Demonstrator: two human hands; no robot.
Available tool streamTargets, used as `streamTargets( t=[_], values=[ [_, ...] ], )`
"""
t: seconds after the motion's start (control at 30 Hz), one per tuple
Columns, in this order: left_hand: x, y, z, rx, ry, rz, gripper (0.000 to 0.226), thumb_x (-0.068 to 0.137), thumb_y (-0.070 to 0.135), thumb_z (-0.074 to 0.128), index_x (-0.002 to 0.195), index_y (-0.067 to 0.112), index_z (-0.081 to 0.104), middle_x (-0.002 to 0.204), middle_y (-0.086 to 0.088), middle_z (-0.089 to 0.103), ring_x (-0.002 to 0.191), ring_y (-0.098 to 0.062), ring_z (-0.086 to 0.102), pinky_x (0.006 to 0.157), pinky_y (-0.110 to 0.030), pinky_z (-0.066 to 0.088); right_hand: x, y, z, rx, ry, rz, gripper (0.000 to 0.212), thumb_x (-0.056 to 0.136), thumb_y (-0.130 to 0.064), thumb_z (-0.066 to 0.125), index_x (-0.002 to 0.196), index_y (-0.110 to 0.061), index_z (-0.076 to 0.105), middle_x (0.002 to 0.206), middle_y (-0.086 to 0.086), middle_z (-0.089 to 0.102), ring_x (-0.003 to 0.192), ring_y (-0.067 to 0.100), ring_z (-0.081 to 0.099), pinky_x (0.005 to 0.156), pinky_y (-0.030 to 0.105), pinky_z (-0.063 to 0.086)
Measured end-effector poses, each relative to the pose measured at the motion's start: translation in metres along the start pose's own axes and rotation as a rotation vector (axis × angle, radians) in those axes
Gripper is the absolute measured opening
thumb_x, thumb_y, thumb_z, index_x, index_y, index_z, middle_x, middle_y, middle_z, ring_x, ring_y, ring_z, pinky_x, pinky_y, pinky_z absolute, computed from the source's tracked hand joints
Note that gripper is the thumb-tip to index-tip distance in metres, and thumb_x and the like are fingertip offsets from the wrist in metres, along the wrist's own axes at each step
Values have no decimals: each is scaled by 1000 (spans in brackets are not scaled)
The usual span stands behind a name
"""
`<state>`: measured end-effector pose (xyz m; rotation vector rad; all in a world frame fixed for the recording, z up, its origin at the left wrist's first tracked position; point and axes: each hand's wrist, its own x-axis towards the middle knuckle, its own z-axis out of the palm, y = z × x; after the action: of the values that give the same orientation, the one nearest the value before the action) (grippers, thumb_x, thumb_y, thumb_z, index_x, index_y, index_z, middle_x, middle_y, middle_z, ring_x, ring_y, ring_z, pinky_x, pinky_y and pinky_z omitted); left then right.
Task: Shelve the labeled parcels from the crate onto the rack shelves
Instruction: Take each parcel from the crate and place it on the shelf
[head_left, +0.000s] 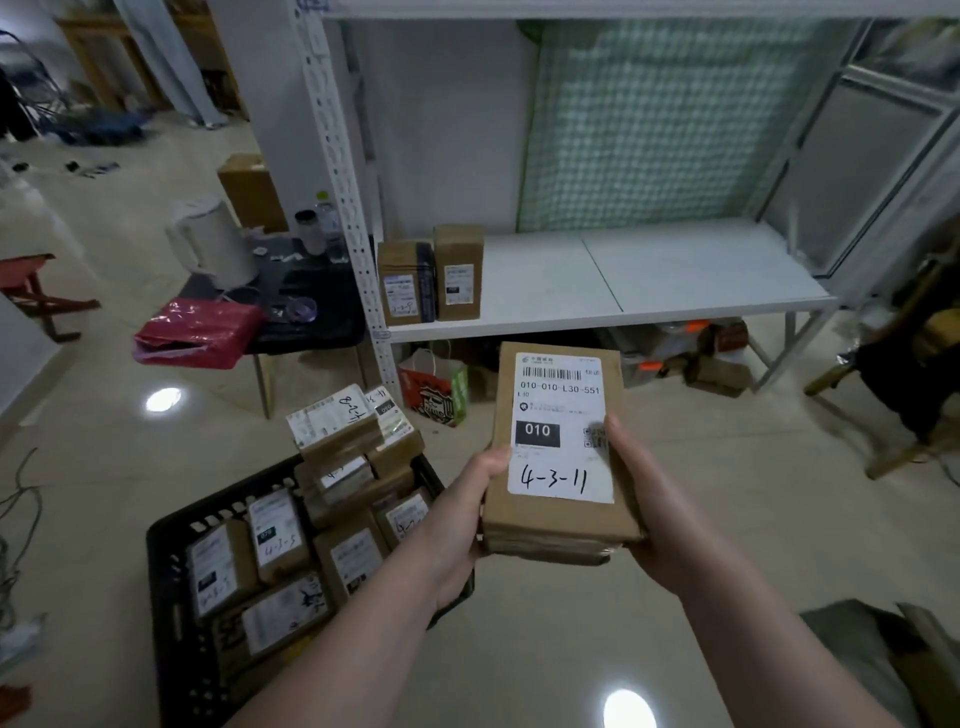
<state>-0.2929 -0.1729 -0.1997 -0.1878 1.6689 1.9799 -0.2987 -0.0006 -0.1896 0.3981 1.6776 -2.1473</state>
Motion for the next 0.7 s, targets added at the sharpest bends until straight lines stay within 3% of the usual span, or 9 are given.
streamTargets(
  t=[0.13, 0.37, 0.53, 0.7],
  values=[
    [12, -6, 21, 49, 21, 4, 42, 77, 60, 43, 104, 41, 70, 109, 6, 72, 108, -17, 63, 99, -40, 45, -1, 0, -27, -2, -2, 59, 40, 98, -48, 41, 116, -22, 66, 104, 5, 76, 89, 18, 74, 74, 32, 53],
    [32, 1, 29, 109, 89, 71, 42, 84, 55, 45, 124, 45, 55, 112, 11, 71, 106, -10, 64, 81, -27, 44, 14, -4, -41, -55, 6, 88, 36, 99, -43, 44, 116, -21, 68, 106, 2, 76, 86, 17, 72, 60, 25, 47],
    [61, 7, 17, 111, 124, 66, 53, 76, 59, 45, 126, 44, 55, 112, 11, 71, 110, -13, 62, 85, -30, 43, 42, -13, -46, -158, 33, 105, 33, 99, -39, 49, 115, -18, 67, 99, -2, 77, 88, 15, 71, 71, 26, 46],
    [109, 27, 12, 88, 139, 31, 44, 84, 57, 48, 123, 40, 58, 106, 10, 73, 103, -12, 64, 79, -29, 44, 85, -36, -61, -215, 43, 108, 30, 97, -36, 54, 106, -13, 71, 96, 1, 77, 85, 16, 70, 76, 26, 52]
  ],
)
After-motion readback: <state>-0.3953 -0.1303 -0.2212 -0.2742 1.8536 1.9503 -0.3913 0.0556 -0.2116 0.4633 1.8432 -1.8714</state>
